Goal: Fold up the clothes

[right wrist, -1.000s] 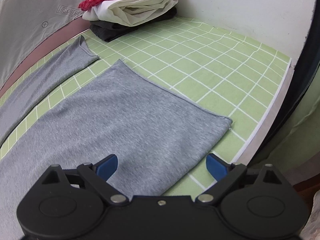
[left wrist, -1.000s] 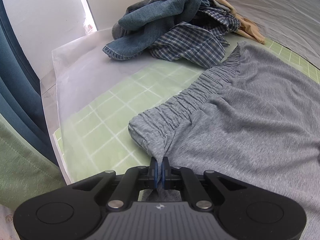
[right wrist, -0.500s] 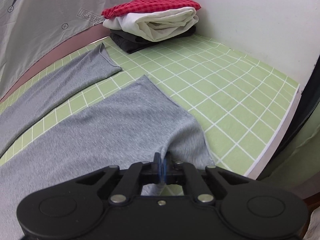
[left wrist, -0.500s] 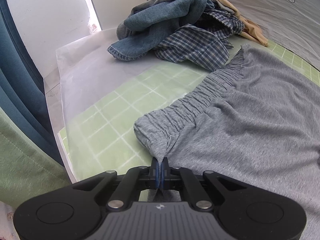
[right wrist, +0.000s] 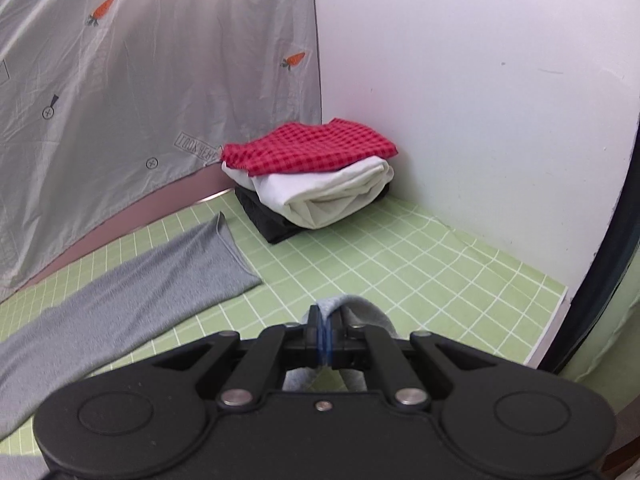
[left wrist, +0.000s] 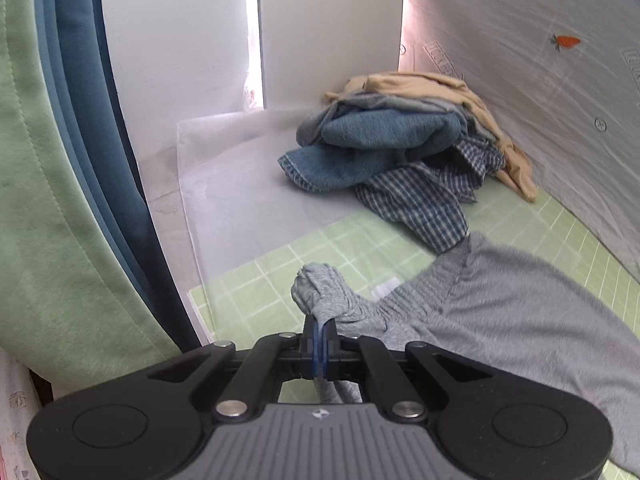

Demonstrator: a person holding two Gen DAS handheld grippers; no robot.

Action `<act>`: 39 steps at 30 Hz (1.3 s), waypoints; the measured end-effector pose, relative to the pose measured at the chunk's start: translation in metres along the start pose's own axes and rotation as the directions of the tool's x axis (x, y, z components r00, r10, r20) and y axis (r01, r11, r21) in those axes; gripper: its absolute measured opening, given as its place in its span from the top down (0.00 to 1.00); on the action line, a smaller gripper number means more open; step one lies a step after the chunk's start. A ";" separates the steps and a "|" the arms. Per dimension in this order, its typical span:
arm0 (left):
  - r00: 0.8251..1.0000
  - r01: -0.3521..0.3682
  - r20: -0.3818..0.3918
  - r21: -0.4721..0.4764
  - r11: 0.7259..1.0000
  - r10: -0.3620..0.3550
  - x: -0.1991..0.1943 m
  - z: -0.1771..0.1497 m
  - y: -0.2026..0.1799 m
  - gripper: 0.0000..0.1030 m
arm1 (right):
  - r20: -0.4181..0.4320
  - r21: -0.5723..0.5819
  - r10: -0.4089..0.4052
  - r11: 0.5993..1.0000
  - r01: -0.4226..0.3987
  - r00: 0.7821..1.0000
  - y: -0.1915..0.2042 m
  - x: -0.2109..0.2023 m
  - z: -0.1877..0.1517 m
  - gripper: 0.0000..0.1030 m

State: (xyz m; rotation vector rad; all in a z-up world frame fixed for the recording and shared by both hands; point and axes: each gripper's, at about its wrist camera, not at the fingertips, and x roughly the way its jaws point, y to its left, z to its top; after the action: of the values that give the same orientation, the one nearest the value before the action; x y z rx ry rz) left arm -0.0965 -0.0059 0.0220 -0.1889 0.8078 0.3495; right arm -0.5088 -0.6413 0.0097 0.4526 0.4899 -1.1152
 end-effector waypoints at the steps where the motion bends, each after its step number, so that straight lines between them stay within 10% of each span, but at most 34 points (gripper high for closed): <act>1: 1.000 -0.002 0.027 0.007 1.000 0.002 -0.009 0.007 0.000 0.98 | 0.021 0.007 0.004 1.000 -0.004 1.000 0.001 -0.004 0.006 0.98; 21: 0.988 0.068 0.131 0.067 0.995 -0.077 0.046 0.061 -0.104 0.98 | 0.143 -0.057 0.040 0.998 -0.032 0.989 0.094 0.098 0.073 0.98; 30: 0.982 0.091 0.158 0.092 0.992 -0.105 0.142 0.095 -0.209 0.98 | 0.085 -0.053 0.149 0.988 -0.145 0.985 0.203 0.250 0.128 0.97; 33: 0.986 0.098 0.124 0.130 0.987 -0.114 0.175 0.094 -0.249 0.87 | 0.048 -0.078 0.123 0.990 -0.119 0.991 0.247 0.303 0.129 0.61; 39: 0.991 0.112 0.054 0.164 0.980 -0.122 0.159 0.042 -0.245 0.52 | 0.033 -0.157 0.058 0.986 -0.053 0.998 0.238 0.288 0.081 0.35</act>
State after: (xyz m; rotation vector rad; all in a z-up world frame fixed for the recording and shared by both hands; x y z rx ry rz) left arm 0.1252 -0.1838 -0.0587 -0.0738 0.7549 0.1778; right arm -0.1742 -0.8097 -0.0691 0.3068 0.5245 -1.0216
